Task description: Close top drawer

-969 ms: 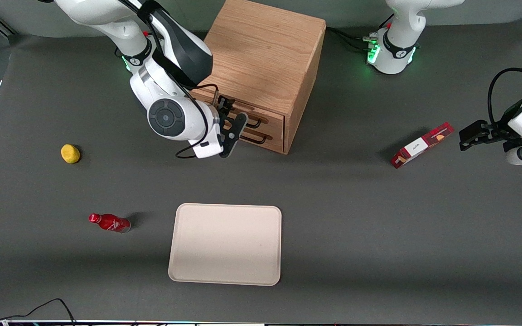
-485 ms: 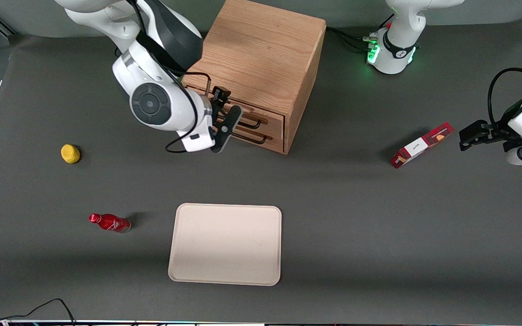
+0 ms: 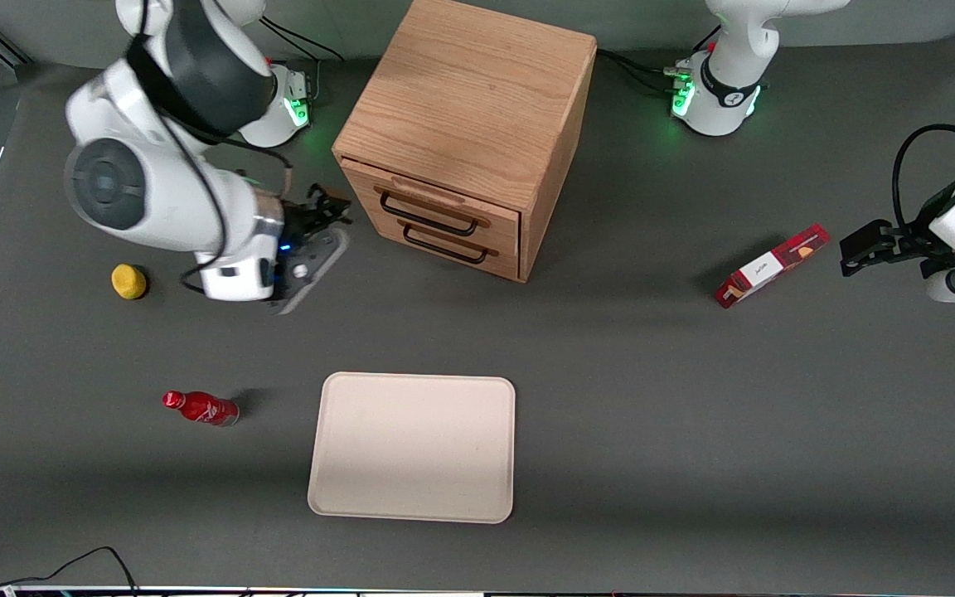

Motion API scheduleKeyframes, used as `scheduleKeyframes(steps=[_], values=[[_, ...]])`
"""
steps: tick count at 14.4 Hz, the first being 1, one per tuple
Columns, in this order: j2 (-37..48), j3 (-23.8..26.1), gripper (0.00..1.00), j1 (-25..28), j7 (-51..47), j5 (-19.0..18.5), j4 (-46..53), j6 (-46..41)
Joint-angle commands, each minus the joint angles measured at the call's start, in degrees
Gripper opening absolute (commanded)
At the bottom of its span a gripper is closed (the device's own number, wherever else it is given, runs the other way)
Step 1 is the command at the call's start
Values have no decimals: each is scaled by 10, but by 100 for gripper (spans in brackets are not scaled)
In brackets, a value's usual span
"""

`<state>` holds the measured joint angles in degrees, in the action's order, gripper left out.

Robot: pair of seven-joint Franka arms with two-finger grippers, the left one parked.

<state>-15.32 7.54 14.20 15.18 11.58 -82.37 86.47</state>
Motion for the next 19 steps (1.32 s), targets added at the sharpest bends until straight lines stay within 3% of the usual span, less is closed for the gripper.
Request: scheduleKeyframes(steps=[1,7,11,19], values=[[24,-49,100,4,-40,-39,-6,-7],[89,-123,100,-27,-75,-128,-50,44],[134,-186,100,-30,-78,-128,-103,84],[219,-191,100,-65,-83,-128,-198,96]])
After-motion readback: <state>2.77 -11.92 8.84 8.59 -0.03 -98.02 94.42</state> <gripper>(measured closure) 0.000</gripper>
